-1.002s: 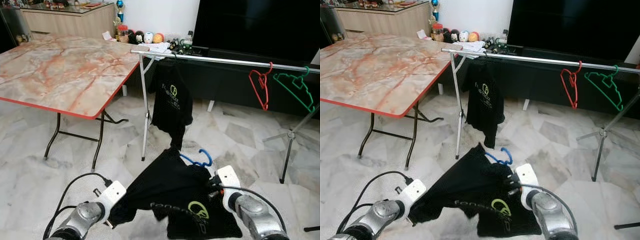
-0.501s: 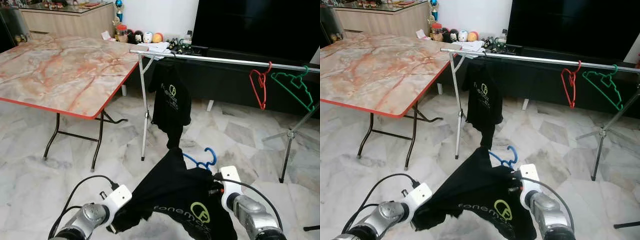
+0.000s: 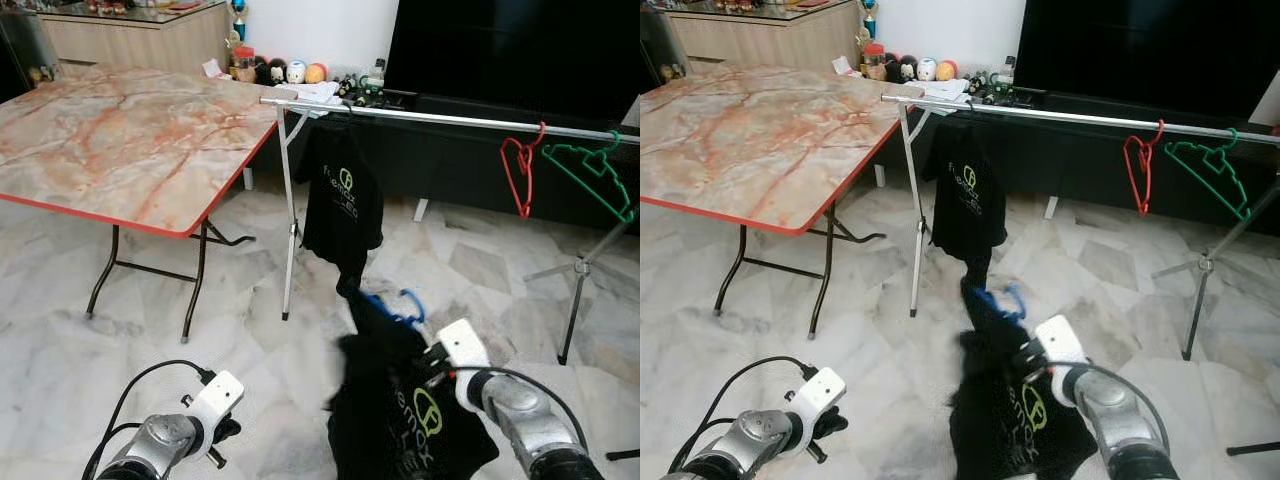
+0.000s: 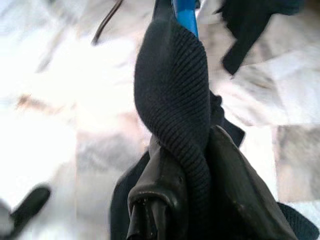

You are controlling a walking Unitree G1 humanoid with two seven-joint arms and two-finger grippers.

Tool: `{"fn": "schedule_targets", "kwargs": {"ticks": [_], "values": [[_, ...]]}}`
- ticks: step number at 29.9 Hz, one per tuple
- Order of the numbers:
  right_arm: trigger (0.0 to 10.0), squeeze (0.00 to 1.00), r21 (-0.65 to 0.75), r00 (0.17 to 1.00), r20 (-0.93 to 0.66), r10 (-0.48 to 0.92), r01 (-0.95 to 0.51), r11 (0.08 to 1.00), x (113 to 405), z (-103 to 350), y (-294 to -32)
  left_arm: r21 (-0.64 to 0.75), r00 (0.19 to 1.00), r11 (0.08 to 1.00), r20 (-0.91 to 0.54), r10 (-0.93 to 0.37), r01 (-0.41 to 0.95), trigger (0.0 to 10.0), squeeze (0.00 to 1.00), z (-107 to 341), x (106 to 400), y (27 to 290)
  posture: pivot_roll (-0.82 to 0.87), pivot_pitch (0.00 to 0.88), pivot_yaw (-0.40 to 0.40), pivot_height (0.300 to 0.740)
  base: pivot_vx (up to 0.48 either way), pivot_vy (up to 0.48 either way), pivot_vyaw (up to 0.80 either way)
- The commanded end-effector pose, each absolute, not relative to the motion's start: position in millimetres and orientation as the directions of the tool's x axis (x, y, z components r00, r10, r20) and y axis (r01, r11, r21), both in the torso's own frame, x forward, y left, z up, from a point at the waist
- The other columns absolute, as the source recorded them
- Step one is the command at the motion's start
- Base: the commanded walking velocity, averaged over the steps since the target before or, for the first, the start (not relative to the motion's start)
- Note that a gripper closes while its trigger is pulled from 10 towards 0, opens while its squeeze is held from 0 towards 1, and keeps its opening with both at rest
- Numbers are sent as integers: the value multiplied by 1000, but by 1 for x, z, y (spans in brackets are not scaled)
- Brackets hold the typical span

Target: Hang hanger

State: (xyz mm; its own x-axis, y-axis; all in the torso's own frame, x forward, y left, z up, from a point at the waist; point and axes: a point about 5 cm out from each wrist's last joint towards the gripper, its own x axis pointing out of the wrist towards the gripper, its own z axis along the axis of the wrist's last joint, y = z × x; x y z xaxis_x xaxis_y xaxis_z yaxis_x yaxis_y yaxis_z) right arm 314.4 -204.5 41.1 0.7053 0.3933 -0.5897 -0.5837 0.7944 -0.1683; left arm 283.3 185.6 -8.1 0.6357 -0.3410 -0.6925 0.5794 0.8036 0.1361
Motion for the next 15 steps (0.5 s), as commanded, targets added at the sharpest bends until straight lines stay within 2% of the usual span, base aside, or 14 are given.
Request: {"fn": "schedule_targets", "kwargs": {"ticks": [1, 3, 8, 10, 14, 15], "values": [[10000, 0, -177, 686, -585, 433, -629, 757, 314, 45, -209, 132, 649, 806, -672, -355, 577, 10000, 1000, -7, 283, 187, 90, 45, -45, 740, 0, 0, 0], [10000, 0, -160, 610, -601, 516, -725, 670, 308, 45, -207, 122, 668, 811, -643, -374, 572, 10000, 1000, -1, 287, 187, 91, 46, -47, 740, 0, 0, 0], [10000, 0, -154, 558, -618, 553, -777, 611, 304, 45, -208, 118, 675, 798, -614, -408, 590, 10000, 1000, 3, 290, 183, 91, 46, -47, 740, 0, 0, 0], [10000, 0, -130, 502, -599, 624, -830, 542, 303, 52, -204, 152, 740, 809, -525, -420, 567, 10000, 1000, 15, 299, 177, 88, 43, -47, 740, 0, 0, 0], [10000, 0, -136, 467, -616, 635, -856, 498, 300, 51, -203, 146, 763, 814, -471, -443, 563, 10000, 1000, 22, 305, 173, 88, 41, -47, 740, 0, 0, 0], [10000, 0, -128, 436, -621, 652, -876, 464, 297, 51, -201, 138, 772, 813, -436, -463, 565, 10000, 0, 28, 308, 170, 87, 41, -46, 740, 0, 0, 0]]}}
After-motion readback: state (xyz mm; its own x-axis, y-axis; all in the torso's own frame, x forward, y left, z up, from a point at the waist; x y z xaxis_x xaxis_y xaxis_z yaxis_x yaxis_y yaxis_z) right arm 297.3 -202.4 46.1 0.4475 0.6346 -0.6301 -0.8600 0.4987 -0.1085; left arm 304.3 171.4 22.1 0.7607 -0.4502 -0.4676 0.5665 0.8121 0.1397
